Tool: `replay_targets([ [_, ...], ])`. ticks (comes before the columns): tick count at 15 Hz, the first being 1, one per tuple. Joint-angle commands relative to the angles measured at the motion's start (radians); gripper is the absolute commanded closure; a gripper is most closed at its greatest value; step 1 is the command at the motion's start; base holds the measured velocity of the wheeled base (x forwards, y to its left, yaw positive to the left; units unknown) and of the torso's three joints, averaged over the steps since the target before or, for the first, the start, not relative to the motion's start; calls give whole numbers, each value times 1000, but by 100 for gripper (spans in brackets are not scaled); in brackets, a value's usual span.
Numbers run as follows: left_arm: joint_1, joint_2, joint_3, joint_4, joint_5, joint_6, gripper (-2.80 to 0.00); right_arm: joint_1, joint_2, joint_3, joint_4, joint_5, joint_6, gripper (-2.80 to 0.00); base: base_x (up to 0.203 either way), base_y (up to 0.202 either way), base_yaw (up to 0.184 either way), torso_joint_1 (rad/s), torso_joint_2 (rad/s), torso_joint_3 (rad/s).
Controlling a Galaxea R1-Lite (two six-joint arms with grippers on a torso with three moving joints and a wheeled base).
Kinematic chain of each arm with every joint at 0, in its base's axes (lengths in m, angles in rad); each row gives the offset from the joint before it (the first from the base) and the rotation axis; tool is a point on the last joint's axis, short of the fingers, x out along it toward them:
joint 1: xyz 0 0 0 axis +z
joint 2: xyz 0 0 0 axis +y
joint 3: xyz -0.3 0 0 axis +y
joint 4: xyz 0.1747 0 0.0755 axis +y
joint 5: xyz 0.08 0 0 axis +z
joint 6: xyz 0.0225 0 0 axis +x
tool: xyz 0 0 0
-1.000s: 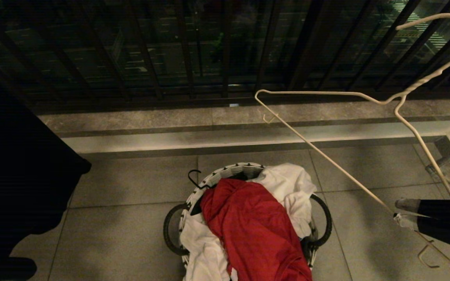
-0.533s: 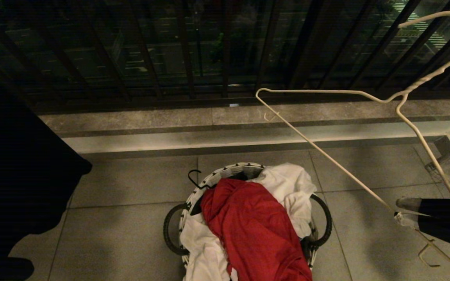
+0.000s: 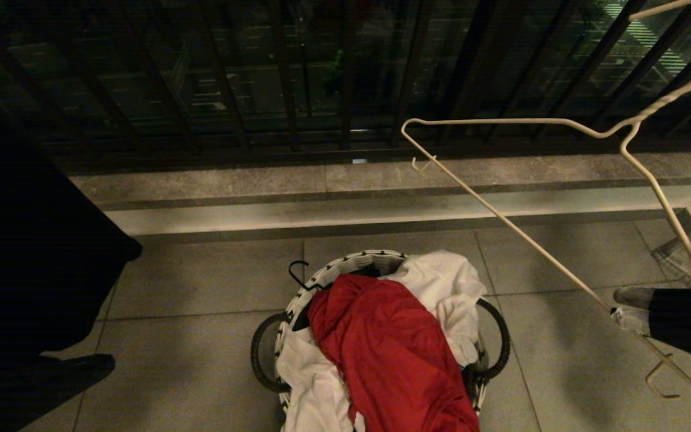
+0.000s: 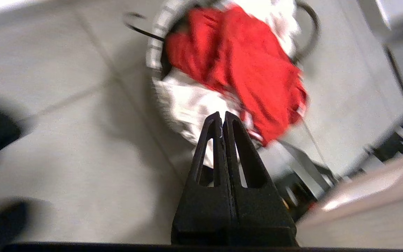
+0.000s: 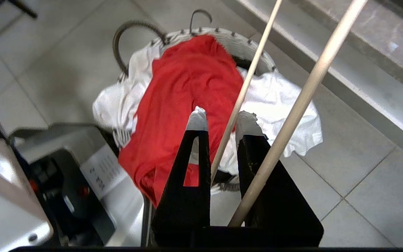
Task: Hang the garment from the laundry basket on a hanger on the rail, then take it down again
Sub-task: Pick up clothes from the basket
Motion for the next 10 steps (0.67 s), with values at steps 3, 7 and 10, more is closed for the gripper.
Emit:
replay_targets([
  [3,-164,315,-111,-1,0,16,0,0,0,-25,-1,-17,31,0,0,0,0,0,0,0],
  [7,-366,563,-224,-27,80,19,0,0,2,-25,-37,-29,34,0,0,0,0,0,0,0],
  [10,-536,722,-274,-132,206,-14,0,0,2,-27,-41,-32,43,0,0,0,0,0,0,0],
])
